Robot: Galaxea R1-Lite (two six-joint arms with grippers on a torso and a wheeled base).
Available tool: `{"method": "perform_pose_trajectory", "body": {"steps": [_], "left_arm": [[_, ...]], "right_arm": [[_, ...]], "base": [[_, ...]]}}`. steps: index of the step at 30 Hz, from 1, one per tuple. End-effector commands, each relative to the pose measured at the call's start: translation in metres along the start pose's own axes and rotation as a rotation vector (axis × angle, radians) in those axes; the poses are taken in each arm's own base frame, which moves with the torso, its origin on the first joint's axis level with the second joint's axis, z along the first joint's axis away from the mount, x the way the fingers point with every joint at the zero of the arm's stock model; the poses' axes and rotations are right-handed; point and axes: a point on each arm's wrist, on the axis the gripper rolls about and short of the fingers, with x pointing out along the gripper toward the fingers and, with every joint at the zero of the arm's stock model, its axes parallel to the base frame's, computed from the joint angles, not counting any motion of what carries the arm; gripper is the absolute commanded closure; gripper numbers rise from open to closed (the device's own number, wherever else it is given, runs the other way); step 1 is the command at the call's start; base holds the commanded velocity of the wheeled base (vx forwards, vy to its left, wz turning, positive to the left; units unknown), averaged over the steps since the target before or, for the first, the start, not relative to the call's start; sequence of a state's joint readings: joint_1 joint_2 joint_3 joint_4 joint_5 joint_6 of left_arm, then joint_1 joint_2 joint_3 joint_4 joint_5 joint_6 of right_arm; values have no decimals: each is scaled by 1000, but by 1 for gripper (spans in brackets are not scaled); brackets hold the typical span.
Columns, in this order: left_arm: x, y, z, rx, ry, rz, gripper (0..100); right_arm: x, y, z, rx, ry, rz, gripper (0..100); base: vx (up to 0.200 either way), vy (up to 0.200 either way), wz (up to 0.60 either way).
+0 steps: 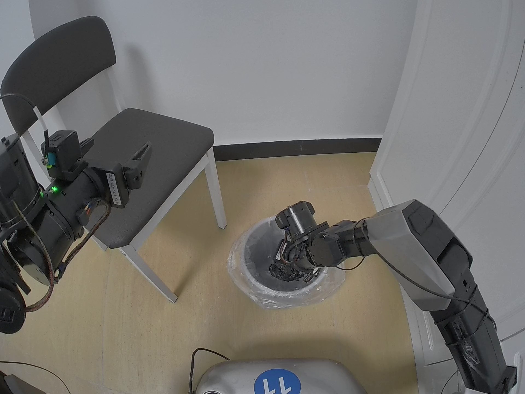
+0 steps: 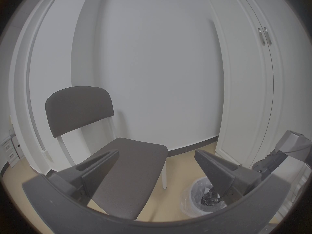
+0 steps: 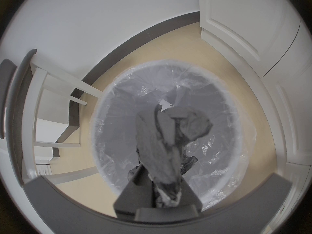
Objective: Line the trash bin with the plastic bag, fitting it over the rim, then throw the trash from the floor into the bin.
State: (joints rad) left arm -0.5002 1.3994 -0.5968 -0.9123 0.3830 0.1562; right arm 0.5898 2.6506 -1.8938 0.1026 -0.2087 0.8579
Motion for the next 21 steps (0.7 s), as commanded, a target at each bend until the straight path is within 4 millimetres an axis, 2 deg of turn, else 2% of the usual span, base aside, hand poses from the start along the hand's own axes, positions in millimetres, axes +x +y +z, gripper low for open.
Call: {"method": "perform_pose_trajectory", "body": {"steps": [1,12,13,21], "left_arm": [[0,0,0,-1,-2,1,0],[0,0,0,0,-1,1,0],[0,0,0,0,-1,1,0],[0,0,0,0,-1,1,0]], "right_arm": [[-11,6,5,2,-13,19,100],[-12,6,6,25,-26,18,100],[-12,6,6,25,-26,18,0],[-13,8,5,22,-25,22,0]], "base": [[0,0,0],[0,0,0],[0,0,0],[0,0,0]]}}
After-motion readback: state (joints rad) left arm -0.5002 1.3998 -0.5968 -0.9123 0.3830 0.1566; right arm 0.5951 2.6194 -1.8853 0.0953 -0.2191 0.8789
